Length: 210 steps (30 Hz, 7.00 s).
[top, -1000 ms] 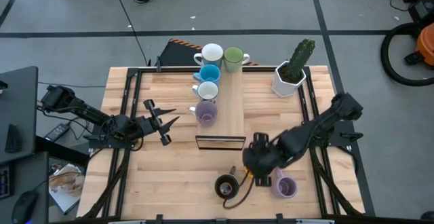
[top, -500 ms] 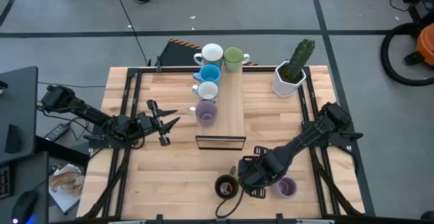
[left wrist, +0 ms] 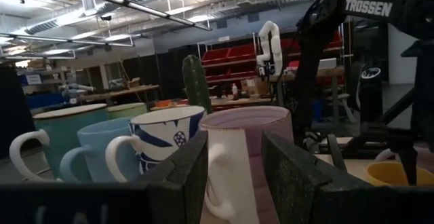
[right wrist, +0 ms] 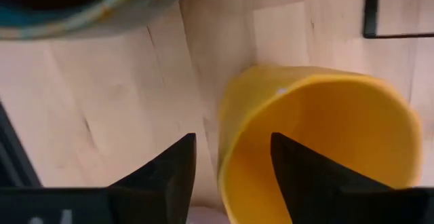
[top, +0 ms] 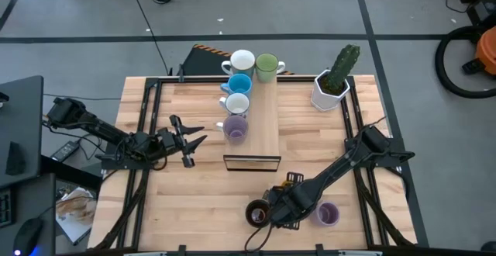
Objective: Place coffee mugs
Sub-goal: Put the yellow mug on the shelf, then put the purple mug on the shelf
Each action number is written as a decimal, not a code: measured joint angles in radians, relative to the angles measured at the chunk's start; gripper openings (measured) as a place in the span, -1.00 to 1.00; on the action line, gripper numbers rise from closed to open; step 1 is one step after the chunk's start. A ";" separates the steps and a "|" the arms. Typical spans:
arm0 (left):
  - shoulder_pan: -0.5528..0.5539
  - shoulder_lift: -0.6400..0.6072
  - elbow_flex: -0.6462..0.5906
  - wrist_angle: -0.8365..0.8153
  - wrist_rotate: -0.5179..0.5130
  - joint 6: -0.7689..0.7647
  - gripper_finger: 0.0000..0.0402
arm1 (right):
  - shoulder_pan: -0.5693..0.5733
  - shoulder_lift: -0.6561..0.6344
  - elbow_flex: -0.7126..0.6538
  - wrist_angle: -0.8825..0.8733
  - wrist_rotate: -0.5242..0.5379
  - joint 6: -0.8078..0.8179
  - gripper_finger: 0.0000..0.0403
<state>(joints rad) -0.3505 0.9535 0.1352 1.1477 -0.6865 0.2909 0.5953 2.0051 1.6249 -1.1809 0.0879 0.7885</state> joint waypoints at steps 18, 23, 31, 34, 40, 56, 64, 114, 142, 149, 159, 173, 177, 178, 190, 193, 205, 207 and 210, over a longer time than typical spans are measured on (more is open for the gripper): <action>0.000 0.000 0.000 -0.009 0.002 -0.019 -0.29 | -0.003 0.016 0.000 -0.013 0.027 -0.054 -0.88; 0.000 0.000 0.000 -0.015 0.002 -0.039 -0.29 | -0.003 0.016 0.000 -0.057 0.022 -0.037 -0.82; 0.000 0.000 0.000 -0.017 0.002 -0.045 -0.29 | -0.007 0.001 0.000 -0.246 0.043 -0.032 -0.84; 0.000 0.000 0.000 -0.016 0.002 -0.045 -0.29 | -0.009 -0.043 0.000 -0.296 0.081 -0.015 -0.86; 0.000 0.000 0.000 -0.016 0.002 -0.045 -0.29 | -0.025 -0.170 0.000 -0.350 0.157 0.020 -0.82; 0.000 0.000 0.000 -0.015 0.002 -0.053 -0.29 | -0.357 -0.390 0.016 -0.394 0.211 -0.215 -0.83; 0.000 0.000 0.000 -0.014 0.002 -0.052 -0.29 | -0.570 -0.389 0.133 -0.363 0.303 -0.493 -0.83; 0.000 0.000 0.000 -0.005 0.003 -0.033 -0.29 | -0.888 -0.240 0.208 0.028 0.098 -0.878 -0.66; 0.000 0.000 0.000 -0.017 0.003 -0.034 -0.29 | -0.790 -0.252 0.208 0.039 0.246 -0.868 -0.25; 0.000 0.000 0.000 -0.017 0.002 -0.034 -0.29 | -0.733 -0.305 0.209 0.039 0.289 -0.865 -0.19; 0.000 0.000 0.000 -0.016 0.000 -0.034 -0.29 | -0.562 -0.341 0.204 0.046 0.073 -0.697 -0.11; 0.000 0.000 0.000 -0.016 0.000 -0.044 -0.29 | -0.205 -0.337 0.098 -0.145 0.039 -0.272 -0.12; 0.000 0.000 0.000 -0.016 0.000 -0.045 -0.29 | -0.139 -0.338 0.019 -0.160 0.005 -0.150 -0.13; 0.000 0.000 0.000 -0.016 0.000 -0.045 -0.29 | -0.127 -0.338 -0.011 -0.159 -0.010 -0.122 -0.13; 0.000 0.000 0.000 -0.016 0.000 -0.045 -0.29 | -0.078 -0.336 -0.371 0.027 -0.232 -0.020 -0.13; 0.000 0.000 0.000 -0.016 0.000 -0.045 -0.29 | -0.068 -0.336 -0.408 0.035 -0.239 0.001 -0.13; 0.000 0.000 0.000 -0.016 0.001 -0.045 -0.29 | -0.014 -0.336 -0.486 -0.042 -0.295 0.205 -0.13; 0.000 0.000 0.000 -0.016 0.002 -0.045 -0.29 | -0.008 -0.336 -0.497 -0.053 -0.335 0.244 -0.13; 0.000 0.000 0.000 -0.016 0.002 -0.045 -0.29 | 0.006 -0.336 -0.510 -0.060 -0.399 0.288 -0.13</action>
<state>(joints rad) -0.3508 0.9535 0.1356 1.1313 -0.6842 0.2462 0.6011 1.6688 1.1150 -1.2408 -0.3108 1.0765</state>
